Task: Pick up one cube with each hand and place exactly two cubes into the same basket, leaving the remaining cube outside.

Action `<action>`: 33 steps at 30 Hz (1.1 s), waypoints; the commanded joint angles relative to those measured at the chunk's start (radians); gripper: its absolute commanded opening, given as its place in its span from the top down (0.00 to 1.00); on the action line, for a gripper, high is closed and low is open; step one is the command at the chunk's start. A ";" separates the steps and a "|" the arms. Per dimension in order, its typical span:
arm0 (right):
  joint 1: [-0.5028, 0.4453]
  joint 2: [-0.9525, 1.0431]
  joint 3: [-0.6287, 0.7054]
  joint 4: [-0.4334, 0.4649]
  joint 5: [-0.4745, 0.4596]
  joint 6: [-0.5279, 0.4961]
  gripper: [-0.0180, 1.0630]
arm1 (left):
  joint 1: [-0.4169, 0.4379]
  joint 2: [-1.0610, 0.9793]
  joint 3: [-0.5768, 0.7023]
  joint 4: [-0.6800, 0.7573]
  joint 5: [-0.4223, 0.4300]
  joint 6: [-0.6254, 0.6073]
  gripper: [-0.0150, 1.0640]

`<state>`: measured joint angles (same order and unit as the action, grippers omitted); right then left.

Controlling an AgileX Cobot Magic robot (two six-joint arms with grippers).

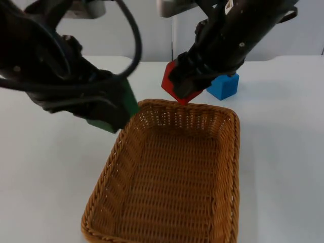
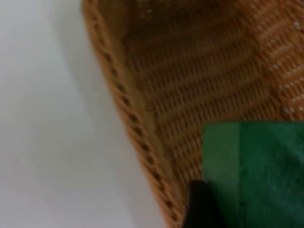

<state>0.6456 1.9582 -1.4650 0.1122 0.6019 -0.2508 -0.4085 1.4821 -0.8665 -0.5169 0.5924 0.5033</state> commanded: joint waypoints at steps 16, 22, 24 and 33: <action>0.005 0.000 -0.009 0.020 -0.044 -0.001 0.99 | -0.129 -0.010 0.208 -0.044 -0.253 -0.021 0.99; 0.005 0.036 -0.009 0.051 -0.046 -0.001 0.99 | -0.129 -0.010 0.208 -0.048 -0.258 -0.011 0.99; 0.005 0.069 -0.009 0.051 -0.046 -0.001 0.99 | -0.129 -0.010 0.208 -0.048 -0.258 -0.011 0.99; 0.005 0.133 -0.009 0.051 -0.062 -0.001 0.99 | -0.201 0.009 0.211 -0.046 -0.274 -0.005 0.99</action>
<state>0.6456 2.0930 -1.4657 0.1580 0.5575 -0.2508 -0.5983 1.4891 -0.6583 -0.5503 0.3354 0.4940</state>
